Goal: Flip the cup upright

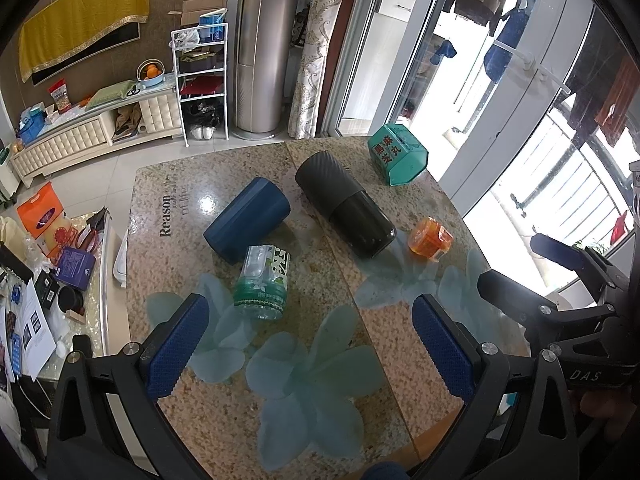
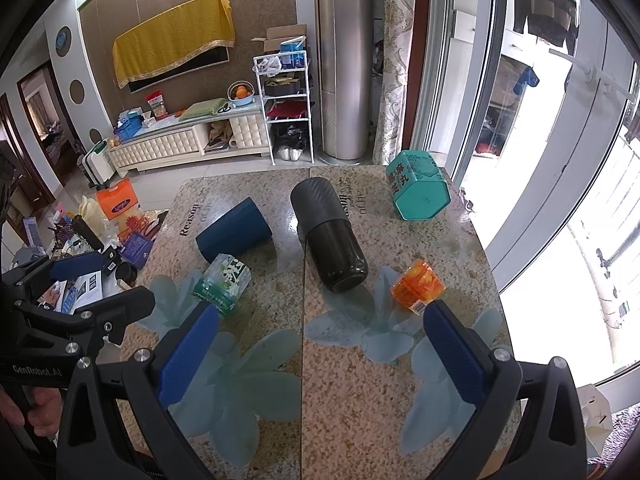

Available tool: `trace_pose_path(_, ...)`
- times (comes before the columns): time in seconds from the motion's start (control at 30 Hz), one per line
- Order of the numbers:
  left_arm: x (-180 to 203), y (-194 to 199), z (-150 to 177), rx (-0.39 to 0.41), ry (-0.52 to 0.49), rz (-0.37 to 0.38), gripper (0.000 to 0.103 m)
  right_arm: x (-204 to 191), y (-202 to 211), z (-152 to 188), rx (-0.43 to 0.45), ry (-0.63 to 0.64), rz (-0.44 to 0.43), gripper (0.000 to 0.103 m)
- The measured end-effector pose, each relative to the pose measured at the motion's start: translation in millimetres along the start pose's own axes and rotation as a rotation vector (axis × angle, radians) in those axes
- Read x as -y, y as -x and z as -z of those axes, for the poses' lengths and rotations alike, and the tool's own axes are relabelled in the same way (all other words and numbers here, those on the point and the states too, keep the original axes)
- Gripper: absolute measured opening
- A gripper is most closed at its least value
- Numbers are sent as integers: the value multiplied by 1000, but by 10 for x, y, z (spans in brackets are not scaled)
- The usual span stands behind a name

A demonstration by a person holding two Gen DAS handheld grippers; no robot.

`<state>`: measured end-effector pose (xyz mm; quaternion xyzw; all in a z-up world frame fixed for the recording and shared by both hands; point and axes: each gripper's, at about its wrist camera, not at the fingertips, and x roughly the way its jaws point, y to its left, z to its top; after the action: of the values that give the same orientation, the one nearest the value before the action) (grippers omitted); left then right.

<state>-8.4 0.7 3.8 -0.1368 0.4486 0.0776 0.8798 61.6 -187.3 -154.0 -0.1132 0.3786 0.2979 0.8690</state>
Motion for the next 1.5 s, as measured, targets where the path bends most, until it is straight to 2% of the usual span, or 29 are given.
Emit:
trace_pose_path(0.4, -231, 12, 106, -15, 33, -8, 102, -41, -80, -60, -20, 11, 6, 103)
trace_pose_path(0.57, -311, -9, 176, -9, 27, -23, 102, -119, -171, -127, -41, 58, 16, 103)
trace_pose_path(0.83, -498, -117, 261, -47, 77, -13, 102, -236, -321, -245, -86, 140, 20, 103)
trace_pose_path(1.23, -695, -364, 388, -109, 200, -19, 102, -291, -794, -533, -189, 247, -6, 103)
trace_pose_path(1.5, -689, -619, 376, -127, 235, -34, 102, -284, -1239, -745, -256, 328, -23, 103)
